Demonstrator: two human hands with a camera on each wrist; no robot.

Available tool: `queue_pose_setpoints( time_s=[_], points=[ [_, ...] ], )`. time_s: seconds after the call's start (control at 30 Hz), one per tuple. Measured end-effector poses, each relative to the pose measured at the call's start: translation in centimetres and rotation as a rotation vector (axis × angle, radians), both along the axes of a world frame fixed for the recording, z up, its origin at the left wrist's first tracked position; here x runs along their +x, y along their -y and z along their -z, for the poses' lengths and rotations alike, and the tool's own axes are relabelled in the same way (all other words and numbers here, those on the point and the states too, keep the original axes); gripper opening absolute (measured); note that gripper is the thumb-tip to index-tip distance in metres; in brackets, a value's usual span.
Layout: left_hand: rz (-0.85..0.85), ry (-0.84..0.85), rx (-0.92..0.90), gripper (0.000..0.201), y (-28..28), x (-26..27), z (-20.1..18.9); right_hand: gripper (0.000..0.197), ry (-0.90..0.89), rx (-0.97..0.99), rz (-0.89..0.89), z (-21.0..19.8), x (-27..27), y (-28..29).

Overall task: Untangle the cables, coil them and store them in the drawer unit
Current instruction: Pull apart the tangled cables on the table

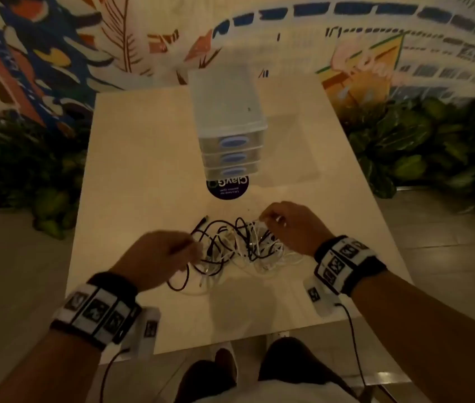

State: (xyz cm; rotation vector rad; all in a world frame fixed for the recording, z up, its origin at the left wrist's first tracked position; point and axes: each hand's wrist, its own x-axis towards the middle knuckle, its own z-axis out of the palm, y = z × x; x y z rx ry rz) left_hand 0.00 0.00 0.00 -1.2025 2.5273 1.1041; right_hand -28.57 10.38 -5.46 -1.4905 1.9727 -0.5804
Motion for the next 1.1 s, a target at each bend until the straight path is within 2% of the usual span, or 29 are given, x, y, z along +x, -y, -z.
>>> queue_pose_setpoints(
  time_s=[0.07,0.17,0.23,0.37,0.47,0.57,0.7,0.93,1.03,1.1],
  points=[
    [0.002,-0.055,-0.090,0.033,1.2,-1.4,-0.1,0.019,-0.049,0.092,0.010,0.4,-0.2,1.5],
    [0.015,-0.143,-0.115,0.016,2.0,-4.6,0.4,0.029,-0.154,0.275,-0.049,1.0,-0.1,3.0],
    [0.061,-0.150,-0.108,0.020,1.8,-6.2,1.7,0.032,-0.200,0.339,-0.080,1.7,0.3,3.5],
    [0.222,-0.058,-0.156,0.034,1.1,-8.4,3.8,0.027,-0.232,0.313,-0.058,2.6,0.7,3.9],
    [0.349,0.029,-0.220,0.038,0.2,-9.0,4.7,0.027,-0.342,0.316,-0.119,3.1,1.0,3.5],
    [0.335,0.092,-0.259,0.034,0.4,-8.5,5.3,0.033,-0.467,0.381,-0.220,3.4,1.3,3.4],
    [0.263,0.133,-0.292,0.034,1.0,-7.4,5.8,0.039,-0.499,0.499,-0.263,3.4,1.4,4.1],
    [0.157,0.094,-0.259,0.026,0.5,-6.3,6.7,0.037,-0.440,0.437,-0.195,3.9,1.3,3.8],
    [0.150,0.103,-0.235,0.025,0.3,-6.4,6.5,0.034,-0.382,0.321,-0.132,4.1,1.4,3.7],
    [0.132,0.135,-0.282,0.025,0.4,-7.0,6.5,0.031,-0.324,0.243,-0.065,4.1,1.4,3.8]
  ],
)
